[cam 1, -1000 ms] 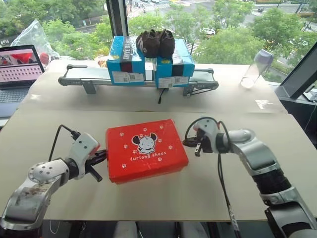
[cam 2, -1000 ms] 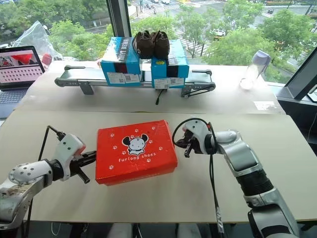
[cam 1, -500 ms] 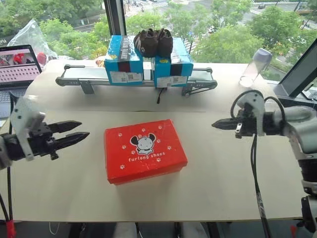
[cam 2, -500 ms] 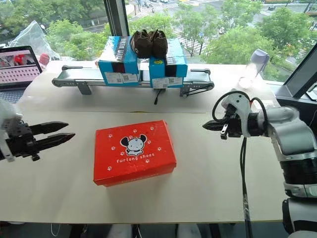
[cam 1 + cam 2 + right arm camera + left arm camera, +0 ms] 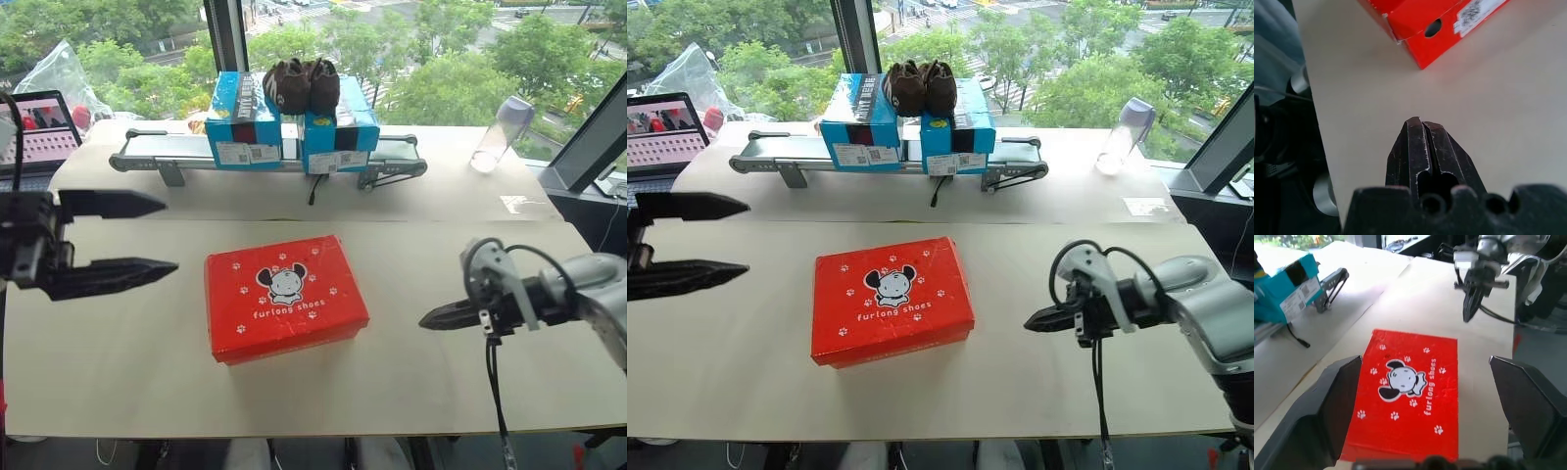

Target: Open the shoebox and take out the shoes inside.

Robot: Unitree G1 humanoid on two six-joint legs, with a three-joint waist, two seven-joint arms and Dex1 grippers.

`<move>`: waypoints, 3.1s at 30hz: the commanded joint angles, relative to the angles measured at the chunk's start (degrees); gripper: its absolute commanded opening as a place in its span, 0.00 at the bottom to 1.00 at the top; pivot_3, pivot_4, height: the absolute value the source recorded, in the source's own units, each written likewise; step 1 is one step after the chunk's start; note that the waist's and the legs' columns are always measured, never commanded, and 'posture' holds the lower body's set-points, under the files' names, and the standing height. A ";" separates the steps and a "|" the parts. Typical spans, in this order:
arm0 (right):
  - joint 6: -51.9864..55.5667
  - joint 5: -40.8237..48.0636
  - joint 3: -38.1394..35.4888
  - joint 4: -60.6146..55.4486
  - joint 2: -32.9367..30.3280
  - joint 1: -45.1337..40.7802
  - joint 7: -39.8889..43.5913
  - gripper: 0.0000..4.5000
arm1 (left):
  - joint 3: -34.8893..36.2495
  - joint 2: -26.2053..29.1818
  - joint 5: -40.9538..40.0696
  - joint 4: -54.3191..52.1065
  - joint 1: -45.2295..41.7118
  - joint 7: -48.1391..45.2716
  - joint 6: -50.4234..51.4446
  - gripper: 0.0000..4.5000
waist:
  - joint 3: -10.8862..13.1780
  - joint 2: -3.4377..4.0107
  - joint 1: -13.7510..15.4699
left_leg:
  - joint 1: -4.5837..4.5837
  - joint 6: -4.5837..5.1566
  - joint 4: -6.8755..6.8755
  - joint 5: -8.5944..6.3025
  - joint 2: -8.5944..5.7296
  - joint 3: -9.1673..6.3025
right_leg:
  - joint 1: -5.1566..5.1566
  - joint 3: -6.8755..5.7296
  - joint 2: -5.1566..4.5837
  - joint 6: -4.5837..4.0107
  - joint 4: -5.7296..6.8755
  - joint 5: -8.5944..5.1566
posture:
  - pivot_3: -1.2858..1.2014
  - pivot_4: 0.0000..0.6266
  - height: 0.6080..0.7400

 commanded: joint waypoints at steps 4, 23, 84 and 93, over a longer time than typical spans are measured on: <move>-2.40 0.57 2.17 7.08 7.42 1.43 -2.29 0.00 | 1.54 2.73 -2.55 -0.86 -0.08 -1.76 2.84 0.99 | 0.01 0.01 0.22 | -0.05 0.00 0.00 0.00 -0.02 0.02 | -0.04 0.02 0.00 -0.18 0.02 0.12 | 0.52 0.24 1.00; -3.70 1.39 4.53 11.21 18.21 -8.06 -3.75 0.00 | 6.79 -0.01 8.83 -2.40 10.82 -8.13 -0.27 0.99 | 0.01 0.01 0.13 | -0.06 -0.01 0.00 0.00 -0.01 0.01 | -0.07 -0.02 0.01 -0.21 0.04 0.11 | 0.52 0.24 1.00; -48.95 -30.82 20.33 52.37 43.34 -43.87 -2.73 1.00 | 21.04 -13.99 19.99 -7.77 31.94 -1.35 -7.03 1.00 | 0.14 0.12 -1.73 | 0.06 -0.25 -0.14 0.01 0.17 -0.03 | -0.33 -0.08 0.15 -0.55 0.79 -0.16 | 0.52 0.24 1.00; -53.70 -33.90 19.24 66.76 46.36 -46.23 -5.36 1.00 | 21.48 -15.96 19.67 -10.28 33.40 1.35 -7.22 1.00 | 0.15 0.12 -1.96 | 0.12 -0.27 -0.15 0.00 0.30 -0.04 | -0.30 -0.06 0.30 -0.61 0.80 -0.16 | 0.52 0.24 1.00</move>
